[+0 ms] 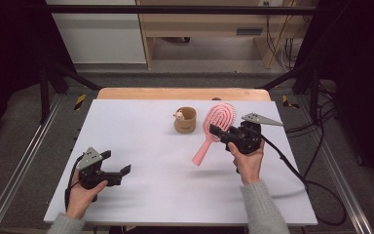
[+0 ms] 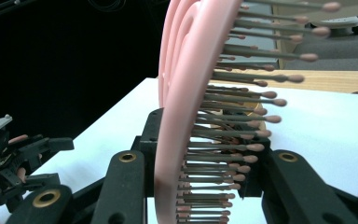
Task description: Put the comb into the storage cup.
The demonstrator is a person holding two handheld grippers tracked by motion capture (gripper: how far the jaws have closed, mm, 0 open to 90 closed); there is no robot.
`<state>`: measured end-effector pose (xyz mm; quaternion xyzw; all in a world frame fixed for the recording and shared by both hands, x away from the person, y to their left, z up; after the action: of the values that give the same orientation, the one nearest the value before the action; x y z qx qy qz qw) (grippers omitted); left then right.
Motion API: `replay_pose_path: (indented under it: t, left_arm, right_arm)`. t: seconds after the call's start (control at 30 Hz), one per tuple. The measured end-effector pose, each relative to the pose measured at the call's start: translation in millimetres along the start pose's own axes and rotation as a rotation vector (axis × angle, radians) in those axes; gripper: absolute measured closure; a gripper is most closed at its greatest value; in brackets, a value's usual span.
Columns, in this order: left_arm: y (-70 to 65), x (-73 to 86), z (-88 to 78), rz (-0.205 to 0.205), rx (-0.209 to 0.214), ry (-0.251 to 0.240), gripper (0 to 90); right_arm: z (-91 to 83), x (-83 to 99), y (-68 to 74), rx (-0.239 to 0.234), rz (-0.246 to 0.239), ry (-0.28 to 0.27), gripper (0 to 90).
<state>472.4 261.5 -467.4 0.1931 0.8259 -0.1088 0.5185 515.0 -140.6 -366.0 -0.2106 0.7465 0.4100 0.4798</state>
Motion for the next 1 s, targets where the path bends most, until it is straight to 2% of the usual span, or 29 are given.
replay_pose_path:
  t: [0.37, 0.63, 1.0]
  left_arm:
    - [13.4, 9.4, -3.3, -0.009, -0.028, 0.0, 2.4]
    - [14.6, 10.9, -2.9, -0.007, -0.027, 0.003, 2.3]
    - [13.5, 11.7, -1.8, -0.006, -0.02, 0.006, 2.3]
  right_arm:
    - [4.1, -13.4, 4.5, 0.014, -0.032, -0.007, 62.6]
    - [9.3, -21.8, 5.1, 0.029, -0.048, -0.014, 62.6]
    - [16.2, -32.0, -1.4, 0.062, -0.058, -0.022, 62.6]
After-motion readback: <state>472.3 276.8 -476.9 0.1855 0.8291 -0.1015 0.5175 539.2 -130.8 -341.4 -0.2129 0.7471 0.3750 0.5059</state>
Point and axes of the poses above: each handheld gripper's, and its own axes: z roughly forward along the jaws, x roughly out of its underside, y roughly to its left, the point moved 4 cm from there along z, roughly forward along the jaws, and after that the axes turned 12 degrees about -x, right-handed, at the moved point
